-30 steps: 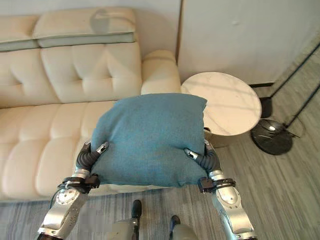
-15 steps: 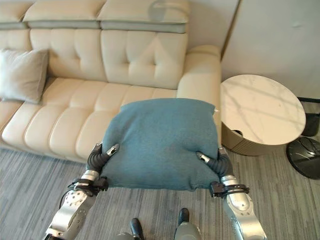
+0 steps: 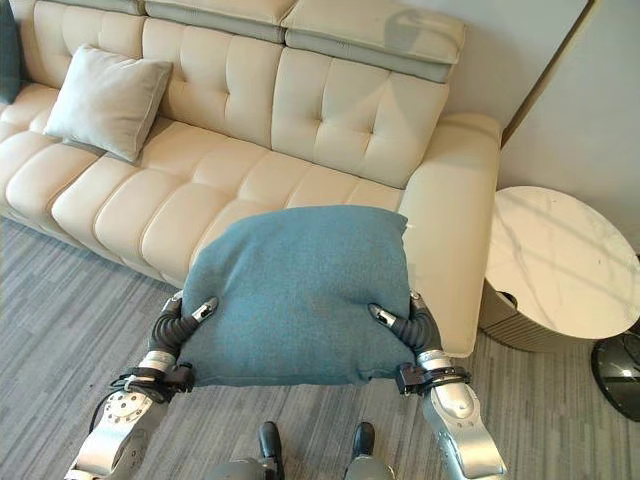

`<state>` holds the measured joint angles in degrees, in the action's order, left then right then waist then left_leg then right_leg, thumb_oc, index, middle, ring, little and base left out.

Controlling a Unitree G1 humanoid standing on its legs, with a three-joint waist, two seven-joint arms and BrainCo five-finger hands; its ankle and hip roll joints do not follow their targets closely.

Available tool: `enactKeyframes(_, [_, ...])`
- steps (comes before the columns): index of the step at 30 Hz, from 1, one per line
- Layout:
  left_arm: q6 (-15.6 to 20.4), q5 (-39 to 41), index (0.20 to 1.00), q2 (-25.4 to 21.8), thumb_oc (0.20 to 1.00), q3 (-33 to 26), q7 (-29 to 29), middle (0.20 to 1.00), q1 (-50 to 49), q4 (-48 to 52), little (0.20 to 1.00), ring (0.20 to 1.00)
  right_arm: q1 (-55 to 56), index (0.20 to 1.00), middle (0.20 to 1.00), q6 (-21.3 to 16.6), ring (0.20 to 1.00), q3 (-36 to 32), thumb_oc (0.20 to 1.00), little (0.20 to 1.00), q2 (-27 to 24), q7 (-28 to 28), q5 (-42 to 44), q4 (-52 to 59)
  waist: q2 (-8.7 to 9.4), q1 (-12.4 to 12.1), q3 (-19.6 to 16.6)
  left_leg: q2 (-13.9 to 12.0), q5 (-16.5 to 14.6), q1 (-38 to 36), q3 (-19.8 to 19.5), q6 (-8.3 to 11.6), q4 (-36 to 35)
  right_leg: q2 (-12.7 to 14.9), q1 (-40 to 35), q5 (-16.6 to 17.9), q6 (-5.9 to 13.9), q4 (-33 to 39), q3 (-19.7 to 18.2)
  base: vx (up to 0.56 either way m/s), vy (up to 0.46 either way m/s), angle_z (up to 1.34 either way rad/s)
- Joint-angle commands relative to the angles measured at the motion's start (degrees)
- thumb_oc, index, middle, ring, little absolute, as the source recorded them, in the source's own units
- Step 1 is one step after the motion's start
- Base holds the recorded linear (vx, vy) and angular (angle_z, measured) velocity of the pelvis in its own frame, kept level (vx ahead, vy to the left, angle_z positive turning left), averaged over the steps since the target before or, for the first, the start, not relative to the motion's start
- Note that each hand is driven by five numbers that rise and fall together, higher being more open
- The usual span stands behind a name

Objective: Pick up all the scattered cushions and arrange them neatly on the sofa.

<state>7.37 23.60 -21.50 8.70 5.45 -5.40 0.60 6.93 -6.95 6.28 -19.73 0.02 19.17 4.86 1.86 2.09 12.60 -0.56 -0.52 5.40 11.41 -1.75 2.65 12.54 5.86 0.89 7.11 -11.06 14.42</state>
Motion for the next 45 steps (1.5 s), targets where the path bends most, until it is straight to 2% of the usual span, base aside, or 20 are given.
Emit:
enactKeyframes(1, [5.2, -0.9, 0.2, -0.9, 0.2, 0.2, -2.4, 0.2, 3.1, 5.4, 0.2, 0.2, -5.0, 0.2, 0.2, -5.6, 0.2, 1.4, 0.2, 0.2, 1.5, 2.5, 2.3, 6.1, -0.91, 0.6, -1.4, 2.9, -6.1, -1.7, -3.1, 0.28, 2.3, -6.8, 5.2, -3.5, -0.54, -10.2, -7.0, 0.23, 0.122, 0.64])
enactKeyframes(6, [5.3, -1.5, 0.2, -1.7, 0.2, -0.5, -2.5, 0.2, 1.9, 5.7, 0.2, 0.2, -5.9, 0.2, 0.2, -5.9, 0.2, 2.2, 0.2, 0.2, 0.5, 3.3, 4.0, 6.4, -1.47, 1.9, -0.1, 4.5, -8.7, -6.4, -4.7, -0.09, 1.0, -8.7, 12.4, -1.6, -0.95, -5.2, -5.0, 0.26, 0.073, 0.39])
enactKeyframes(9, [5.6, -1.5, 0.2, -0.7, 0.2, -1.3, -2.4, 0.2, 2.1, 4.9, 0.2, 0.2, -5.6, 0.2, 0.2, -5.8, 0.2, 1.7, 0.2, 0.2, 0.0, 3.9, 5.0, 6.7, -0.63, 3.1, 0.2, 7.1, -11.2, -10.6, -6.6, 0.34, 0.6, -9.3, 15.0, 2.0, 1.05, 3.9, -0.1, 0.42, 0.015, 0.39])
enactKeyframes(11, [5.8, -2.2, 0.2, 0.1, 0.2, -1.3, -3.1, 0.2, 1.8, 4.6, 0.2, 0.2, -4.2, 0.2, 0.2, -5.9, 0.2, 1.0, 0.2, 0.2, -0.4, 4.3, 4.7, 6.8, -0.81, 3.8, -0.3, 7.3, -13.2, -13.8, -7.7, 0.96, 0.4, -8.7, 15.5, 3.1, 1.17, 6.3, 4.1, 0.48, -0.064, 0.36])
enactKeyframes(12, [5.8, -2.2, 0.2, 0.1, 0.2, -1.2, -3.1, 0.2, 1.7, 4.7, 0.2, 0.2, -4.1, 0.2, 0.2, -5.9, 0.2, 1.0, 0.2, 0.2, -0.5, 4.3, 4.7, 6.9, -1.09, 3.9, -0.3, 7.1, -13.4, -14.0, -7.8, 1.01, 0.4, -8.9, 15.4, 2.9, 1.18, 6.2, 4.3, 0.5, -0.093, 0.35])
enactKeyframes(15, [5.8, -1.9, 0.2, 1.1, 0.2, -0.7, -4.2, 0.2, 0.7, 5.4, 0.2, 0.2, -1.3, 0.2, 0.2, -5.8, 0.2, 0.0, 0.2, 0.2, -0.2, 5.4, 5.7, 8.0, -1.19, 5.1, -1.8, 6.9, -15.0, -16.2, -9.0, 1.56, 1.6, -8.9, 13.5, 3.3, 0.02, 7.2, 2.8, 0.37, -0.064, 0.29])
enactKeyframes(16, [5.9, -2.0, 0.2, 1.7, 0.2, -0.2, -4.1, 0.2, 0.6, 4.9, 0.2, 0.2, -0.3, 0.2, 0.2, -6.4, 0.2, -1.1, 0.2, 0.2, -1.2, 5.2, 6.1, 7.0, -2.09, 6.1, -2.9, 5.7, -12.7, -15.7, -8.3, 4.06, 6.0, -9.1, 11.9, 4.0, -1.11, 6.3, 1.7, 0.42, -0.145, 0.16])
enactKeyframes(20, [5.9, -1.3, 0.2, 2.2, 0.2, 0.0, -4.2, 0.2, 0.2, 4.4, 0.2, 0.2, 0.0, 0.2, 0.2, -6.7, 0.2, -2.9, 0.2, 0.2, -2.9, 4.0, 5.7, 6.3, -3.65, 7.6, -4.0, 1.1, -3.7, -12.0, -3.2, 8.47, 19.8, -10.2, 7.1, 1.7, -3.56, 6.9, 1.0, 0.37, -0.096, 0.13])
enactKeyframes(21, [5.7, -0.8, 0.2, 2.3, 0.2, 0.1, -4.5, 0.2, 0.2, 4.3, 0.2, 0.2, -0.1, 0.2, 0.2, -6.4, 0.2, -3.1, 0.2, 0.2, -3.5, 3.9, 5.6, 6.2, -3.78, 7.5, -3.9, -0.3, -3.8, -10.4, -1.4, 8.25, 22.4, -10.5, 5.9, 0.3, -3.96, 7.1, 0.4, 0.2, -0.062, -0.47])
enactKeyframes(22, [5.7, -0.8, 0.2, 2.3, 0.2, 0.1, -4.5, 0.2, 0.2, 4.3, 0.2, 0.2, -0.2, 0.2, 0.2, -6.4, 0.2, -3.1, 0.2, 0.2, -3.4, 3.9, 5.6, 6.2, -3.55, 7.6, -4.1, 0.0, -3.5, -10.2, -1.3, 8.16, 22.4, -10.2, 6.1, 0.5, -3.95, 7.2, 0.3, 0.29, 0.007, -0.53])
enactKeyframes(23, [5.3, -0.8, 0.2, 2.7, 0.2, 0.6, -4.8, 0.2, 0.5, 3.8, 0.2, 0.2, -0.6, 0.2, 0.2, -6.2, 0.2, -3.9, 0.2, 0.2, -4.3, 3.1, 4.9, 5.7, -3.48, 7.4, -3.8, -2.0, -6.4, -7.6, 2.2, 5.99, 21.7, -10.2, 3.7, -0.9, -3.86, 7.9, -1.8, 0.19, 0.034, -0.33])
enactKeyframes(24, [5.3, -0.8, 0.2, 2.7, 0.2, 0.6, -4.8, 0.2, 0.5, 3.8, 0.2, 0.2, -0.6, 0.2, 0.2, -6.2, 0.2, -3.9, 0.2, 0.2, -4.3, 3.1, 4.9, 5.7, -3.49, 7.4, -3.8, -2.0, -6.4, -7.7, 2.2, 5.99, 21.7, -10.2, 3.7, -0.9, -3.86, 7.9, -1.8, 0.37, 0.09, -0.26])
enactKeyframes(25, [4.8, -1.3, 0.2, 2.5, 0.2, 0.7, -5.3, 0.2, 0.5, 4.0, 0.2, 0.2, -0.7, 0.2, 0.2, -6.2, 0.2, -4.5, 0.2, 0.2, -4.5, 2.8, 3.8, 6.2, -2.65, 7.2, -3.8, -2.3, -9.5, -4.9, 2.1, 4.48, 17.2, -9.4, 2.1, -1.5, -3.08, 8.5, -3.9, 0.22, 0.092, -0.33])
enactKeyframes(27, [4.6, -2.1, 0.2, 2.3, 0.2, 0.7, -5.3, 0.2, 0.4, 4.2, 0.2, 0.2, -0.6, 0.2, 0.2, -6.1, 0.2, -4.7, 0.2, 0.2, -4.4, 2.5, 3.1, 6.4, -1.88, 6.8, -3.2, -2.2, -9.2, -2.0, 0.1, 4.72, 12.3, -8.9, 0.9, -1.9, -2.8, 8.8, -6.3, 0.21, 0.098, -0.55])
enactKeyframes(28, [4.6, -2.1, 0.2, 2.2, 0.2, 0.6, -5.3, 0.2, 0.4, 4.2, 0.2, 0.2, -0.6, 0.2, 0.2, -6.0, 0.2, -4.7, 0.2, 0.2, -4.3, 2.5, 3.1, 6.4, -1.7, 6.8, -3.4, -1.9, -8.8, -1.9, 0.1, 4.67, 12.0, -8.7, 1.1, -1.8, -2.79, 8.9, -6.3, 0.21, 0.105, -0.52])
enactKeyframes(29, [4.5, -2.5, 0.2, 2.2, 0.2, 0.3, -4.9, 0.2, 0.3, 4.3, 0.2, 0.2, -0.4, 0.2, 0.2, -5.8, 0.2, -4.7, 0.2, 0.2, -4.2, 1.9, 2.3, 6.2, -1.31, 5.6, -2.3, -2.5, -5.2, 2.0, -4.4, 5.76, 8.5, -9.2, -1.1, -2.3, -2.96, 9.4, -9.3, 0.19, 0.097, -0.6])
enactKeyframes(30, [4.6, -2.5, 0.2, 2.2, 0.2, 0.2, -4.7, 0.2, 0.3, 4.4, 0.2, 0.2, -0.4, 0.2, 0.2, -5.8, 0.2, -4.6, 0.2, 0.2, -4.1, 1.7, 2.0, 5.9, -1.17, 5.2, -2.0, -2.5, -3.4, 2.8, -6.3, 6.18, 6.7, -9.4, -1.4, -2.4, -3.1, 9.6, -10.4, 0.26, 0.13, -0.7])
enactKeyframes(34, [5.6, -2.3, 0.2, 2.8, 0.2, 0.0, -2.6, 0.2, 1.1, 4.8, 0.2, 0.2, -1.5, 0.2, 0.2, -5.6, 0.2, -3.8, 0.2, 0.2, -4.1, 0.7, 0.5, 4.6, -1.35, 3.5, -1.3, -2.6, 1.5, 7.0, -14.4, 7.78, 3.0, -10.3, -3.3, -4.1, -3.14, 8.7, -16.1, 0.23, 0.186, -1.01])
enactKeyframes(37, [5.5, -2.1, 0.2, 2.9, 0.2, 0.7, -3.5, 0.2, 0.7, 4.6, 0.2, 0.2, -1.1, 0.2, 0.2, -5.5, 0.2, -3.5, 0.2, 0.2, -3.9, 1.7, -0.4, 4.0, -1.84, 3.2, -2.5, -3.6, 0.7, 4.1, -12.5, 7.46, 1.0, -10.0, -4.1, -4.8, -2.56, 8.0, -18.9, 0.28, 0.269, -0.96])
enactKeyframes(45, [5.3, -2.6, 0.2, -0.5, 0.2, -1.4, -2.7, 0.2, 0.9, 4.3, 0.2, 0.2, -5.4, 0.2, 0.2, -4.5, 0.2, 0.1, 0.2, 0.2, -0.8, 2.9, -1.4, 3.0, -0.47, 1.2, -2.2, -1.1, -2.7, 1.6, -4.5, 2.8, 2.6, -6.1, -0.4, -3.3, 1.6, 1.9, -22.7, 0.16, 0.289, -0.68])
